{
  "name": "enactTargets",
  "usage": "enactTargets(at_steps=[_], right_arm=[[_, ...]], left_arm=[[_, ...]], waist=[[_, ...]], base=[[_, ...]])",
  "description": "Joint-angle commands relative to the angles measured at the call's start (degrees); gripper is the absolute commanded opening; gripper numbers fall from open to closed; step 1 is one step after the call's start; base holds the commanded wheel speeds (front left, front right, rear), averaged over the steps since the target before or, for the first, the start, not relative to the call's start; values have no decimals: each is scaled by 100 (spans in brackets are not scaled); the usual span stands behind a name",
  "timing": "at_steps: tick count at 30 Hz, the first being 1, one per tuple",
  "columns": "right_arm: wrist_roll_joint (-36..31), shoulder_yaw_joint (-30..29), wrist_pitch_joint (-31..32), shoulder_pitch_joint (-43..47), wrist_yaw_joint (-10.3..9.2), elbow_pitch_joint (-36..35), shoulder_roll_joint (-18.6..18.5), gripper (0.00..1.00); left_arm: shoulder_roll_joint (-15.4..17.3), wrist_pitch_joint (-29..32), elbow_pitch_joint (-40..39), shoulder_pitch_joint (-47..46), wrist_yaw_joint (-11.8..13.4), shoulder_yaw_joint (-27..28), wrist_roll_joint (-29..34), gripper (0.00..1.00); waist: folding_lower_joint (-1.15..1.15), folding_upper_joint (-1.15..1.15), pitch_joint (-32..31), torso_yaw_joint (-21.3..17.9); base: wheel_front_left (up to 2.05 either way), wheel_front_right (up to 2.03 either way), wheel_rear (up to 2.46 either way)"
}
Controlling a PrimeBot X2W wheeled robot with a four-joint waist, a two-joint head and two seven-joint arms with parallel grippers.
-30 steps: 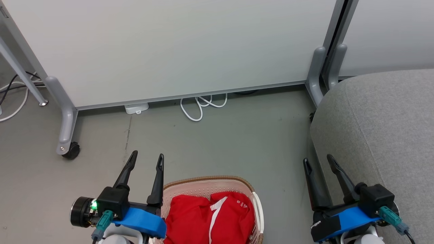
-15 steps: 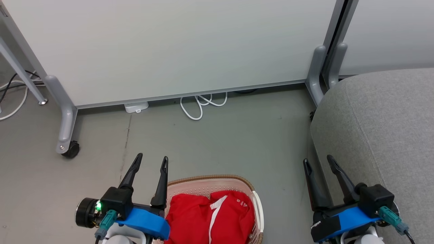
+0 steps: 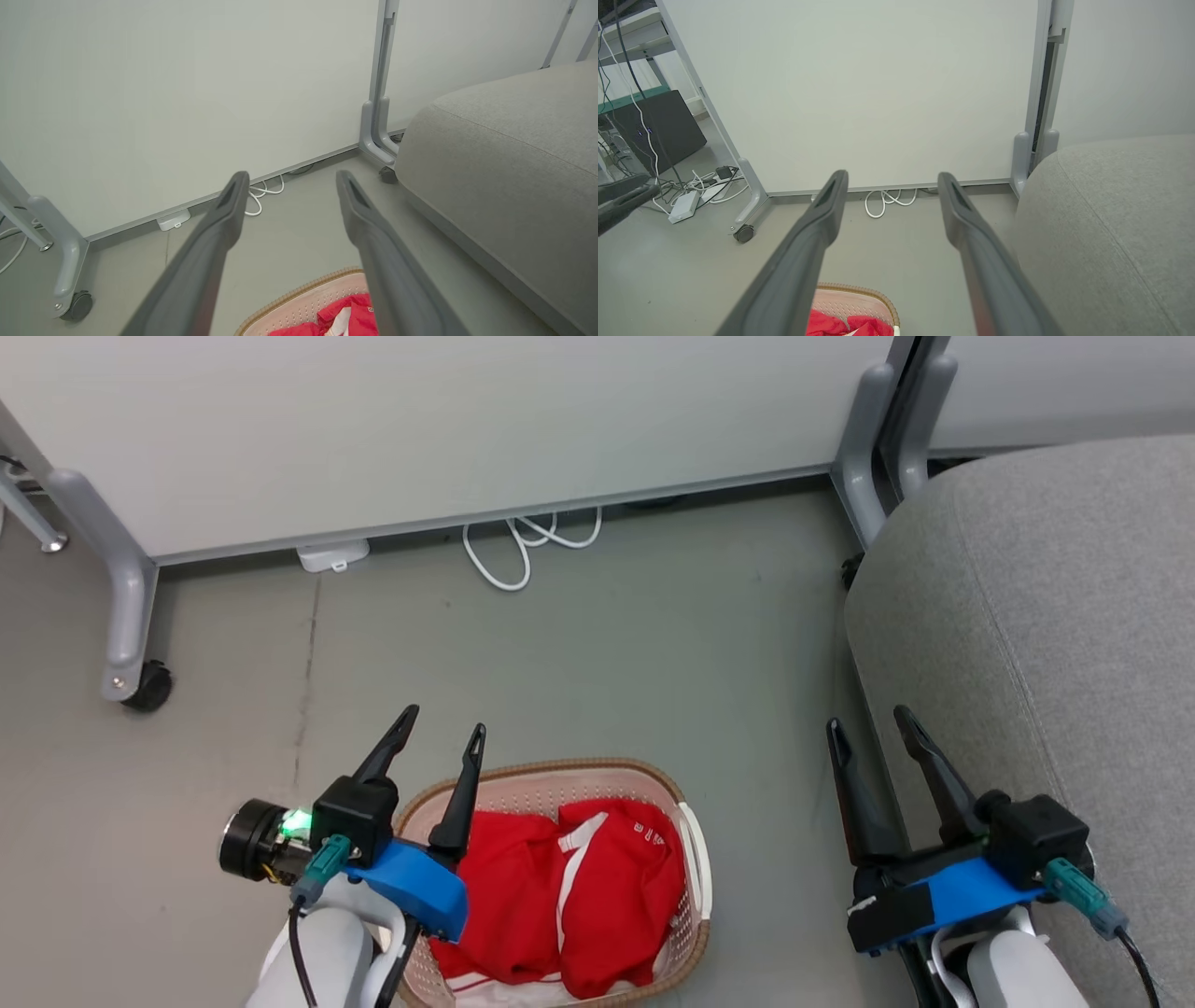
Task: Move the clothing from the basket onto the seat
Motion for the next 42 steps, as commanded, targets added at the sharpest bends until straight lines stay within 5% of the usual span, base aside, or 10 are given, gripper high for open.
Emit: enactTargets(at_steps=[1,14,27,42], right_arm=[[0,13,-20,-113,3,-31,-27,100],[140,59,-19,-877,3,-237,-25,100],[177,140,-19,-1484,3,-430,-22,100],[52,243,-20,-2037,3,-714,-23,100]], left_arm=[[76,-17,89,-171,-6,-81,-23,100],[672,-17,1555,-1569,-6,-1557,-296,100],[745,-6,3342,-2727,-4,-3112,-494,100],[1033,1038,4021,-3859,1,-5188,-1003,100]], waist=[[0,0,293,-151],[0,0,1708,-641],[0,0,2912,-913],[0,0,4194,-1060]], base=[[0,0,0],[0,0,0],[0,0,0],[0,0,0]])
